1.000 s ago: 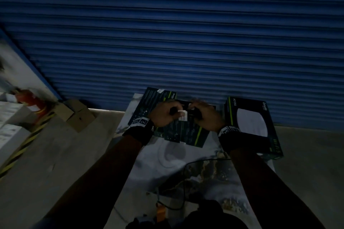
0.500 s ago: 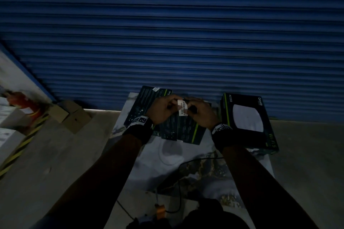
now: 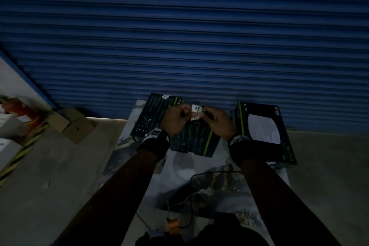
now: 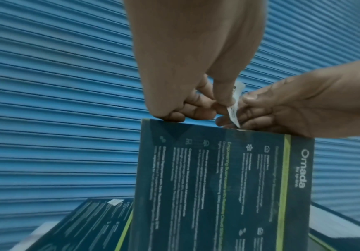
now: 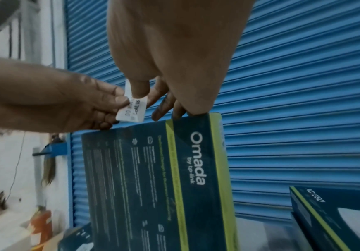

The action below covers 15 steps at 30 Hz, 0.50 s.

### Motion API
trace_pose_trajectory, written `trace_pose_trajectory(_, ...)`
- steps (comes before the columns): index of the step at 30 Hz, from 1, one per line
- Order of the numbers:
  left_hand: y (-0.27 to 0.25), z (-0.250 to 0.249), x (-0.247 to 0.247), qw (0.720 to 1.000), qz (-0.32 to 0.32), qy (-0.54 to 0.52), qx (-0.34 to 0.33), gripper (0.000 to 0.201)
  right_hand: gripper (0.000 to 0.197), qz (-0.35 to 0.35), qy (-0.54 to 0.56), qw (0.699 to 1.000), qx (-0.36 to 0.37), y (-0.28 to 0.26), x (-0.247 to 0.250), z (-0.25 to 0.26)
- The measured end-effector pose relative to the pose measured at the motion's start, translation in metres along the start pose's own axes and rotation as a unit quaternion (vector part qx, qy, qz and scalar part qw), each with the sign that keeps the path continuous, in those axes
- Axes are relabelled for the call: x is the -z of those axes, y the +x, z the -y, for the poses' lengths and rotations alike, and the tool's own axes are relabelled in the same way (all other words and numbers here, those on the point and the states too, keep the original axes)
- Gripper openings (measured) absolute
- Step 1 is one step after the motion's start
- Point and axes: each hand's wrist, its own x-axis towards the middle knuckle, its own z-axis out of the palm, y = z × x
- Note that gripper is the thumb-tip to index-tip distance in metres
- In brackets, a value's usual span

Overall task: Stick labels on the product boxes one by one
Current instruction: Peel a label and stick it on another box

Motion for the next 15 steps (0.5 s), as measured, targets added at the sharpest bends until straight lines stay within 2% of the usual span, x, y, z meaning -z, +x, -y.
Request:
trace_pose_trajectory(4,-0.002,-0.001,0.001,0.999,0.003,0.046,-0.025,0.022,0.029,-0.016,0.028,0.999,0.011,-0.001,0.002,0.005)
trace_pose_trajectory(7,-0.004,0.001,0.004,0.996,0.04,0.08,-0.013,0.008,0.016,-0.012,0.025,0.999,0.028,0.001,0.002,0.008)
trace_pose_trajectory(9,-0.006,0.0,0.004,0.995,0.048,0.088,-0.01,0.022,0.007,-0.019,0.009,0.999,0.03,0.002,0.002,0.006)
trace_pose_trajectory(11,-0.009,-0.003,0.005,0.995,0.043,0.091,-0.011,0.031,0.008,-0.027,-0.013,0.999,0.031,0.003,-0.001,0.005)
trace_pose_trajectory(15,-0.015,-0.005,0.003,0.989,0.008,0.144,-0.042,0.018,0.013,-0.036,-0.037,0.998,0.041,0.004,-0.006,0.003)
